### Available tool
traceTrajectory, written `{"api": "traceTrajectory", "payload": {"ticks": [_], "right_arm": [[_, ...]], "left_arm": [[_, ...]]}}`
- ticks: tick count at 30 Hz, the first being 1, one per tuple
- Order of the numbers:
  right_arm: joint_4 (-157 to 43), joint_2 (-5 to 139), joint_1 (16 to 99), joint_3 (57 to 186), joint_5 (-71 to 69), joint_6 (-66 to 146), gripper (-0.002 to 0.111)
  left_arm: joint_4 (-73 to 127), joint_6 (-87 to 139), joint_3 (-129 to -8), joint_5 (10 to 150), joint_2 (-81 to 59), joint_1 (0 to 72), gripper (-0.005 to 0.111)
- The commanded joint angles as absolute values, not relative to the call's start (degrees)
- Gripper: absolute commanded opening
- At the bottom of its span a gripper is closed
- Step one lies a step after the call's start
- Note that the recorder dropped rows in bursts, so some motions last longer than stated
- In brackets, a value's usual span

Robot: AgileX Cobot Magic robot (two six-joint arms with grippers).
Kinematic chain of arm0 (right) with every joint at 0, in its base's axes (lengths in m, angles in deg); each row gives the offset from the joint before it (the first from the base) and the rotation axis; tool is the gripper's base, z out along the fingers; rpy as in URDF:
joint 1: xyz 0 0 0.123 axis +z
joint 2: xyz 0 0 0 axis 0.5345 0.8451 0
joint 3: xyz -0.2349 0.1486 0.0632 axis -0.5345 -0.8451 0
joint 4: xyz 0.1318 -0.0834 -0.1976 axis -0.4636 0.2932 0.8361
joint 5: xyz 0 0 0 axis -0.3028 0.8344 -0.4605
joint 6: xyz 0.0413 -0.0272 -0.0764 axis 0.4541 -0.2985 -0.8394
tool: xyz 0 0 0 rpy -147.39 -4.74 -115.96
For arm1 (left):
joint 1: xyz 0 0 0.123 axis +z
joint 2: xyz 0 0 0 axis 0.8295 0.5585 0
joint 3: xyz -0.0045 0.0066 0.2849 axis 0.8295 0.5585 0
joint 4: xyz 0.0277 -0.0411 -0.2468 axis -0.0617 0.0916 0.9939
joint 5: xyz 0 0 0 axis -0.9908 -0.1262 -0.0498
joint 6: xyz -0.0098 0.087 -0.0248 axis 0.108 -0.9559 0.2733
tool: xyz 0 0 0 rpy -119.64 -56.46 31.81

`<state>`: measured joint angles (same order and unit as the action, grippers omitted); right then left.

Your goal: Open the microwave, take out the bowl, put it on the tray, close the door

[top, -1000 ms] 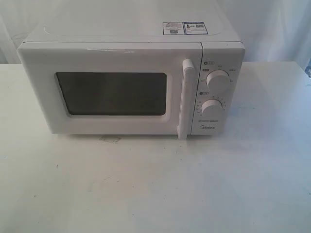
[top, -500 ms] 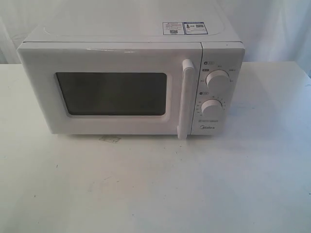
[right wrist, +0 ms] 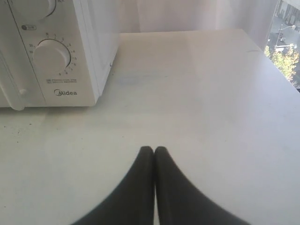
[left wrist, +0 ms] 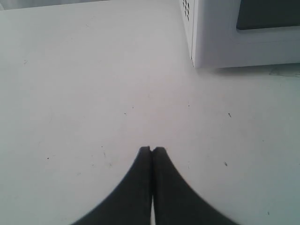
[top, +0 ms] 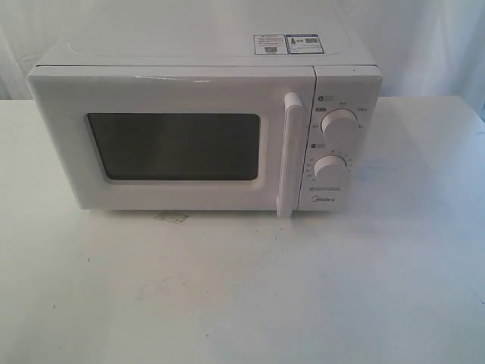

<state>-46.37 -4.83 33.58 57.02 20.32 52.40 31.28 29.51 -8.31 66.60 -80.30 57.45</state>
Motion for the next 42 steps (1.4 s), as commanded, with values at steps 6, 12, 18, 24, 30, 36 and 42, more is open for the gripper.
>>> {"api": "traceTrajectory", "payload": {"ticks": [6, 12, 18, 24, 30, 36, 42], "right_arm": [[-43.6, -5.0, 33.3, 56.7, -0.1, 48.5, 0.0], [-44.1, -5.0, 33.3, 56.7, -12.5, 48.8, 0.0], [-44.8, -5.0, 33.3, 56.7, -33.0, 61.6, 0.0], [-40.8, 0.0, 33.3, 70.3, -20.3, 71.5, 0.0], [-33.2, 17.9, 35.0, 82.8, 3.1, 84.5, 0.0], [-38.3, 36.0, 40.2, 85.6, 16.8, 81.6, 0.0], [-61.6, 47.6, 46.7, 85.6, 19.0, 51.7, 0.0]], "left_arm": [[31.5, 29.5, -8.1, 66.5, -80.6, 57.6, 0.0], [31.5, 29.5, -8.1, 66.5, -80.6, 57.6, 0.0], [31.5, 29.5, -8.1, 66.5, -80.6, 57.6, 0.0], [31.5, 29.5, -8.1, 66.5, -80.6, 57.6, 0.0], [31.5, 29.5, -8.1, 66.5, -80.6, 57.6, 0.0], [31.5, 29.5, -8.1, 66.5, -80.6, 57.6, 0.0], [31.5, 29.5, -8.1, 66.5, -80.6, 57.6, 0.0]]}}
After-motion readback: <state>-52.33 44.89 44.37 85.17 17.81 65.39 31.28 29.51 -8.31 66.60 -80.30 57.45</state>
